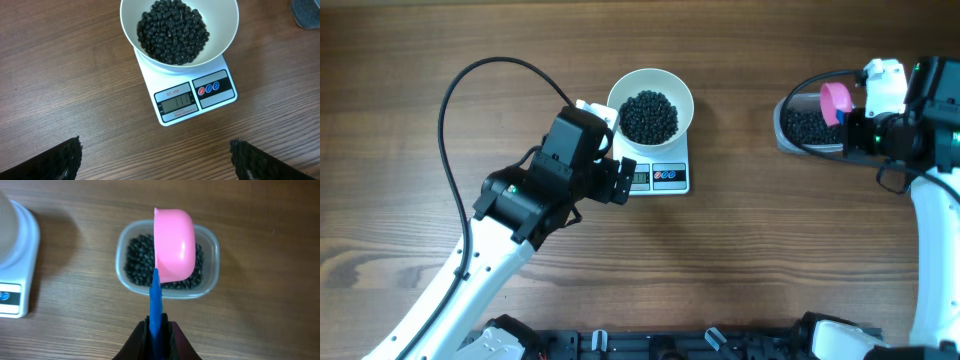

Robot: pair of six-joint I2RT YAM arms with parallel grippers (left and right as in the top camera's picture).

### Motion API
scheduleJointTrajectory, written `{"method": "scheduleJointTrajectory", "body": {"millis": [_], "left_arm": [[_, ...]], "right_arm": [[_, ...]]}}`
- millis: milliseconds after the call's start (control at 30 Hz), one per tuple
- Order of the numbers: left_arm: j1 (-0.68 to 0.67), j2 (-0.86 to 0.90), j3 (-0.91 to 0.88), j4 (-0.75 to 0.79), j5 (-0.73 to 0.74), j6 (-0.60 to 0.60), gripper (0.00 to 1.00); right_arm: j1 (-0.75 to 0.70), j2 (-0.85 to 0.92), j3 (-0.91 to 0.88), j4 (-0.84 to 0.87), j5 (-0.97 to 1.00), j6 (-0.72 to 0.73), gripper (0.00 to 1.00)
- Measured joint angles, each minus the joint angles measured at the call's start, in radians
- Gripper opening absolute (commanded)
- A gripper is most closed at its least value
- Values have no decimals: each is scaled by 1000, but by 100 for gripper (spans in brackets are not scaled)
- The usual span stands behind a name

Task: Scoop item into bowl and weigh 150g on scale
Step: 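Carry the empty pink scoop right and lower it into the bean tub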

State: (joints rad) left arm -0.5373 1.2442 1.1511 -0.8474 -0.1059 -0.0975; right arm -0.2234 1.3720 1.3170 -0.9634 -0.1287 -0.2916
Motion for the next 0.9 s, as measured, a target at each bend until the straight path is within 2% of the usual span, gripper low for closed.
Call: {"method": "scheduleJointTrajectory", "body": {"millis": [233,433,900], "left_arm": [[0,0,0,0,0,0,100],[0,0,0,0,0,0,100],[0,0,0,0,0,0,100]], "right_arm": [[-11,96,0,32,5,0,4],[-11,195,0,51,92,0,4],[-11,261,0,101,79,0,4]]}}
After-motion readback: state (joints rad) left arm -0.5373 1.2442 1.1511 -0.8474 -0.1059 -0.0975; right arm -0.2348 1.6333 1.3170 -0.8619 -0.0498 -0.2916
